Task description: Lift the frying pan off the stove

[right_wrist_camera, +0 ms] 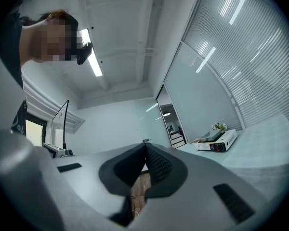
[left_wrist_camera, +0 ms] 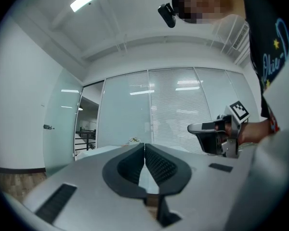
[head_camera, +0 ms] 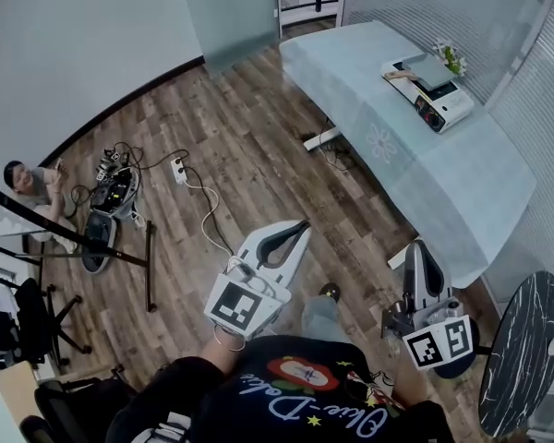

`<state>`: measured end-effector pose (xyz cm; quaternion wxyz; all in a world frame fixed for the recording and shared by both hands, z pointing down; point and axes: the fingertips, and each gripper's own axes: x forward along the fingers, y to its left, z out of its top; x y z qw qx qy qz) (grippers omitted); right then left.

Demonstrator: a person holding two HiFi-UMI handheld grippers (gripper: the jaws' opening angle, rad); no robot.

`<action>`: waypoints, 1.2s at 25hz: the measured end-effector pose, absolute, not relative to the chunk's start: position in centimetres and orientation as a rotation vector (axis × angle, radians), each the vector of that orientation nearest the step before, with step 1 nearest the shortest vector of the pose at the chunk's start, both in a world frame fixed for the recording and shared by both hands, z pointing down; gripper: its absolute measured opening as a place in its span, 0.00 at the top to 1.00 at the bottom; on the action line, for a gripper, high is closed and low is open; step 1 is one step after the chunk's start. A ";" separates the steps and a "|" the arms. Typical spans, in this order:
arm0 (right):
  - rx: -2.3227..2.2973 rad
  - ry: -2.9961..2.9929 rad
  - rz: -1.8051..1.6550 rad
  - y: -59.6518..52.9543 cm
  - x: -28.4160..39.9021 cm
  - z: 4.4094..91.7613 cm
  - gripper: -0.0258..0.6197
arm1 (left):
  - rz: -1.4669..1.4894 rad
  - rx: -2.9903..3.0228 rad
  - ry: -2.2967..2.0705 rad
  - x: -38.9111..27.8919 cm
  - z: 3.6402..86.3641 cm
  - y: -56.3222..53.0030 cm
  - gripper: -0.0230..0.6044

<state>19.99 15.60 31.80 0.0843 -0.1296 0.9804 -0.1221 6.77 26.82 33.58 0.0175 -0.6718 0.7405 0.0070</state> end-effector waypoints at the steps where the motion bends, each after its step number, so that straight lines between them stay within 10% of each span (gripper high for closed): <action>1: -0.377 2.921 -0.372 14.7 19.6 31.8 0.96 | 0.016 -2.085 2.299 6.5 33.5 26.0 0.95; 30: -0.239 2.854 -0.581 -4.8 13.7 33.6 0.96 | -0.114 -1.932 2.474 0.7 34.4 9.8 0.95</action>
